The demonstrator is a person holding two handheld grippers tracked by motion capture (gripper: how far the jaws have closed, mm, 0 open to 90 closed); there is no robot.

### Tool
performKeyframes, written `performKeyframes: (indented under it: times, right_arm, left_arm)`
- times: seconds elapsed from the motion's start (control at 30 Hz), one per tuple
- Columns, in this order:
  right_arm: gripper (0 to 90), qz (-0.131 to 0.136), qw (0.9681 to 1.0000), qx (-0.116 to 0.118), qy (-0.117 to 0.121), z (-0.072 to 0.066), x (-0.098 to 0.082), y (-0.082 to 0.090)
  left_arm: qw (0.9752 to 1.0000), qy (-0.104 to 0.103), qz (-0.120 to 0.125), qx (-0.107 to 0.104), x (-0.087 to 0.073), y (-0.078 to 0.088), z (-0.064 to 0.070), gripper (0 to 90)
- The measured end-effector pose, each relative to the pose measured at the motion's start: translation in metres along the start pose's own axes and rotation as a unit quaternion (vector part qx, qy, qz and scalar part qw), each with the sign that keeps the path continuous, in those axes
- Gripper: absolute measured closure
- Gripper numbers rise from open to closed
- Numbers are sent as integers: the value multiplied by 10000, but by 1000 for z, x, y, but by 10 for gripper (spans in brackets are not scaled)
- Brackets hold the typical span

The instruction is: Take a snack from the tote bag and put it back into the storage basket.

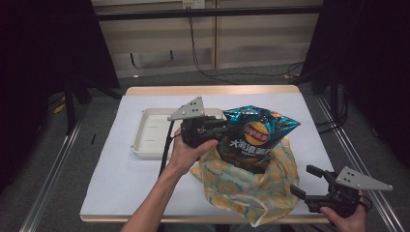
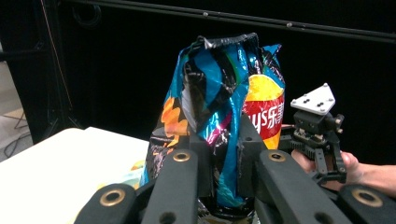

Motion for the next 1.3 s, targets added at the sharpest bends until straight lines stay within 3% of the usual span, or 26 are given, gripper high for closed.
performKeyframes:
  times: [0.33,0.47,0.67,0.93,1.07,1.3]
  right_arm:
    - [90,40,10000,-15,10,1,0,2]
    - [88,56,10000,-11,12,0,1,2]
    - [89,66,10000,-16,8,0,1,3]
    - [89,80,10000,-15,12,0,2,2]
    - [89,83,10000,-23,28,1,1,2]
    - [88,87,10000,-15,14,1,1,3]
  left_arm:
    - [9999,-112,37,-12,17,-4,14,825]
    - [9999,-48,129,-31,23,0,18,826]
    - [9998,-114,186,-39,28,10,25,828]
    - [9994,-88,305,-134,40,9,35,831]
    - [9995,-76,256,-137,44,4,35,831]
    - [9991,-108,378,-180,59,9,39,831]
Point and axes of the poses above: each handheld gripper's, and its own axes: y roughly backward along the jaws, x roughly out of its top, z roughly to its right, the point moved 1 cm from there along -y, roughly forward along the jaws, and after that the axes turned 15 degrees about y, right-handed, at the moved point
